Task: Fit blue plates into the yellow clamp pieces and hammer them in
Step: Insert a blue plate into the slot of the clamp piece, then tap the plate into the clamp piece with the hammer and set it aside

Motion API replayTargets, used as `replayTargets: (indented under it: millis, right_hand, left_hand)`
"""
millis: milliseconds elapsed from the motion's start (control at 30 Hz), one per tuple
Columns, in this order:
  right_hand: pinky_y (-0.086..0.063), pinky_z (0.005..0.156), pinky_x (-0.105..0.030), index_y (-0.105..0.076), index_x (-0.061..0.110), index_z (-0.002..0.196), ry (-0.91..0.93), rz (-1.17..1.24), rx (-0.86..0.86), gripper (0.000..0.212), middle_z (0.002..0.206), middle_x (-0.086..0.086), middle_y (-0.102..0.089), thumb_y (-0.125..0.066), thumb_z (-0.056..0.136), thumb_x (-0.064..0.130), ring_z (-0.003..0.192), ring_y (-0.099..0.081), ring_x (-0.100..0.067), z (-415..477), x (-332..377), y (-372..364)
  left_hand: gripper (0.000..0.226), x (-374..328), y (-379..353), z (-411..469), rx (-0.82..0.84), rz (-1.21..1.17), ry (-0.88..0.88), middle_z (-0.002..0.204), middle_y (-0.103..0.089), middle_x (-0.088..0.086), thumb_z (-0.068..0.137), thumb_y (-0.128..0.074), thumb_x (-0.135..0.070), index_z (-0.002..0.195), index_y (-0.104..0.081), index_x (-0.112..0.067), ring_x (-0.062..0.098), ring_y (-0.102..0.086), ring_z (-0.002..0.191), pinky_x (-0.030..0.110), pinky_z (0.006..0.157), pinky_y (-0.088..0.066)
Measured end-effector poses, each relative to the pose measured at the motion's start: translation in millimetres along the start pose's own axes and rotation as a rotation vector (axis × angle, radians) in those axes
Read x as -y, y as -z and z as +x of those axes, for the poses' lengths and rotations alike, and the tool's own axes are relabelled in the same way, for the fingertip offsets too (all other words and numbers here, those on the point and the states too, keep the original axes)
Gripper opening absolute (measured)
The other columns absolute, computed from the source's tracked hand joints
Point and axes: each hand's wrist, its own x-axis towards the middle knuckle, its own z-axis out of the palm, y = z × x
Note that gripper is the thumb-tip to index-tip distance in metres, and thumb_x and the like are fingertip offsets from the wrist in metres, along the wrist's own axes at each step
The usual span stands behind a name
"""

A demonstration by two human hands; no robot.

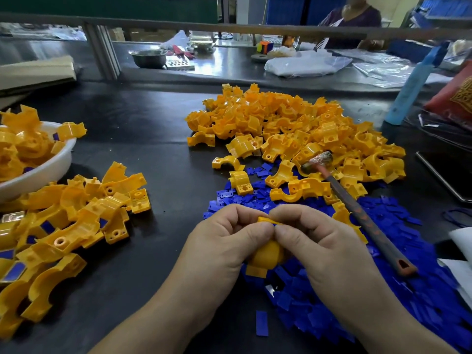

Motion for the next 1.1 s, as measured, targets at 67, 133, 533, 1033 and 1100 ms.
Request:
replayTargets:
  millis: [67,133,533,1033,1100]
  right_hand:
    - [-0.053,0.066,-0.013,-0.069,0.043,0.093,0.002,0.076,0.024,0.023,0.092,0.016,-0.070,-0.057,0.074,0.040,0.088,-0.066,-0.002,0.3,-0.6,0.6]
    - [-0.054,0.066,-0.014,-0.070,0.040,0.092,0.016,0.117,0.011,0.023,0.091,0.013,-0.071,-0.058,0.073,0.037,0.088,-0.067,-0.004,0.7,-2.7,1.1]
    - [-0.050,0.070,-0.007,-0.062,0.049,0.101,0.141,-0.192,-0.023,0.025,0.100,0.024,-0.062,-0.052,0.079,0.048,0.096,-0.059,0.005,-0.2,-0.7,2.4]
    - [-0.037,0.056,-0.033,-0.055,0.024,0.115,-0.278,-1.273,-0.277,0.030,0.083,0.000,-0.046,-0.048,0.091,0.041,0.075,-0.047,-0.022,26.8,-33.7,83.1]
    - [-0.036,0.053,-0.032,-0.056,0.024,0.112,-0.310,-1.249,-0.255,0.027,0.078,0.001,-0.044,-0.048,0.091,0.039,0.069,-0.044,-0.019,28.1,-34.4,85.1]
  left_hand:
    - [0.034,0.8,0.1,-0.4,0.002,-0.001,0.010,0.096,-0.077,0.001,0.065,-0.076,-0.053,0.093,-0.074,-0.032,0.020,-0.075,0.088,0.030,0.071,-0.058]
    - [0.035,1.7,-0.3,-0.5,-0.003,0.006,0.008,0.096,-0.077,0.001,0.067,-0.076,-0.054,0.093,-0.074,-0.032,0.021,-0.074,0.089,0.032,0.073,-0.058]
    - [0.031,-13.3,5.7,-1.1,-0.034,0.065,0.053,0.092,-0.076,0.004,0.063,-0.072,-0.048,0.088,-0.076,-0.030,0.021,-0.073,0.084,0.032,0.067,-0.057]
    - [0.044,-10.7,65.7,26.7,-0.412,1.174,0.104,0.105,-0.067,-0.005,0.097,-0.047,-0.052,0.127,-0.063,-0.024,0.010,-0.058,0.088,0.030,0.072,-0.050]
    - [0.068,-13.5,68.1,24.3,-0.412,1.308,0.156,0.124,-0.063,-0.001,0.087,-0.050,-0.068,0.137,-0.053,-0.021,0.014,-0.059,0.103,0.034,0.080,-0.053]
